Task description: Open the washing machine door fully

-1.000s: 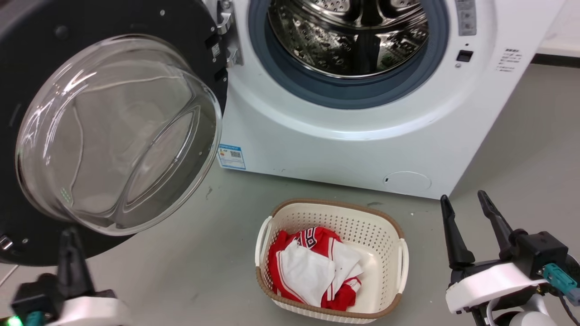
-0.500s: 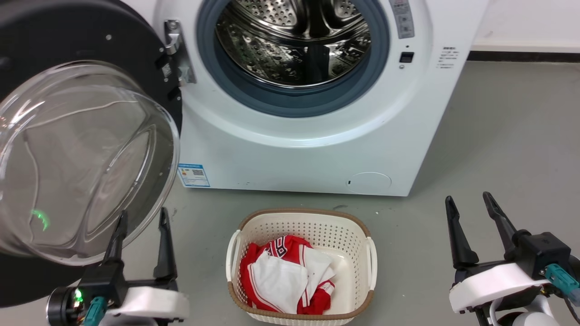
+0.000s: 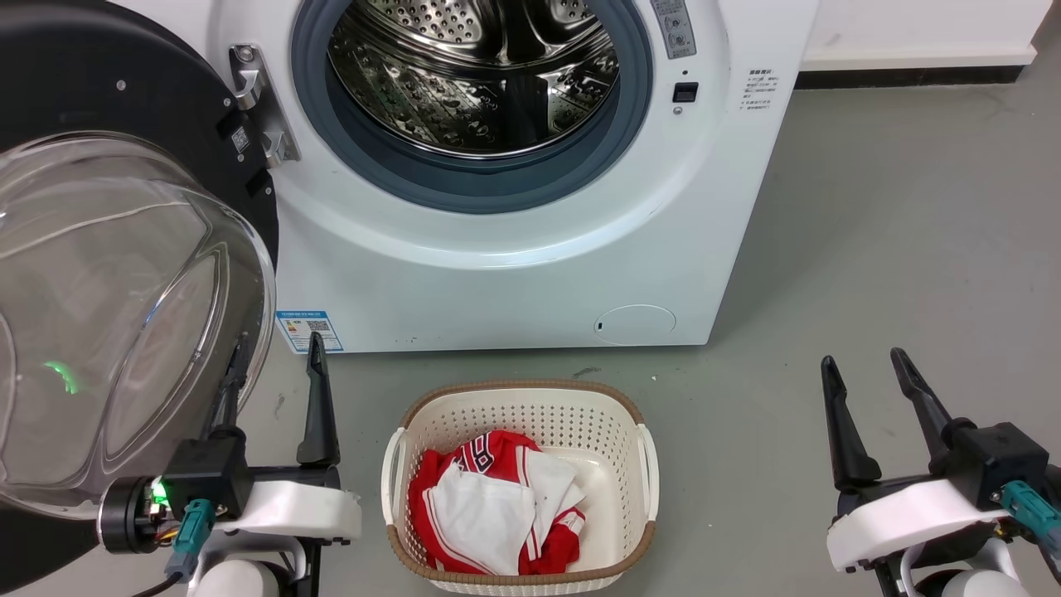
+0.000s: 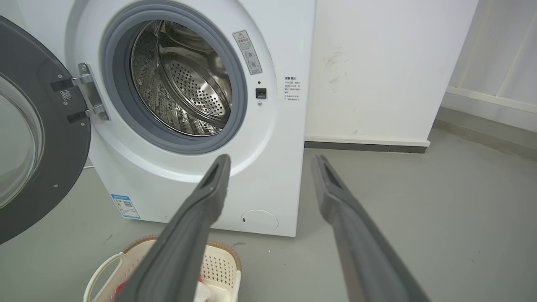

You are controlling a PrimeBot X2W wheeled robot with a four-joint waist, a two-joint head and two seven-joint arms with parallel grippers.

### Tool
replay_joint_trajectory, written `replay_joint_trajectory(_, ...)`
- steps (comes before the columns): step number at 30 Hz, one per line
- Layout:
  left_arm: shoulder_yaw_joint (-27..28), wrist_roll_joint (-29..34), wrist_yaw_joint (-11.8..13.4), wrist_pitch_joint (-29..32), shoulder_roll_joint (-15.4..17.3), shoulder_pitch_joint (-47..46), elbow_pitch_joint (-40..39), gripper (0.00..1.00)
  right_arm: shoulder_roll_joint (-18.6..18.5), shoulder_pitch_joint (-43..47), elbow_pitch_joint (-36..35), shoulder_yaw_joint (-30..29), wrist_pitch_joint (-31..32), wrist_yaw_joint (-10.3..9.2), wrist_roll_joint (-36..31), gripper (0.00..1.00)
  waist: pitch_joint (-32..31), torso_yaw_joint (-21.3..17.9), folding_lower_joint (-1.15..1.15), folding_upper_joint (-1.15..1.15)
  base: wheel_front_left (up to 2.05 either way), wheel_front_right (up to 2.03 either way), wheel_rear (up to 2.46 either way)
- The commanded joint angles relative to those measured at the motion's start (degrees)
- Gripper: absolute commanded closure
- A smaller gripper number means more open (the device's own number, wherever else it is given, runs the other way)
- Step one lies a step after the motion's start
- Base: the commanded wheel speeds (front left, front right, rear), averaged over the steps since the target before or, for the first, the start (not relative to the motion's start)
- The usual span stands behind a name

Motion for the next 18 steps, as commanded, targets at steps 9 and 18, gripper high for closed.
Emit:
replay_joint_trajectory(9,0.69,-0.53,-0.31,-0.35,-0.02,0.98,0.11,0.00,0.08,0.28,0.28,0.38,-0.41,-0.04,0.59,0.00,0.00,-0.11,0.00,0.00,0.00,0.00,0.00)
replay_joint_trajectory(18,0.75,-0.15,-0.24,-0.35,-0.24,1.38,0.16,0.00,0.08,0.05,0.52,0.46,-0.48,-0.04,0.79,0.00,-0.01,-0.02,0.00,0.00,0.00,0.00,0.00)
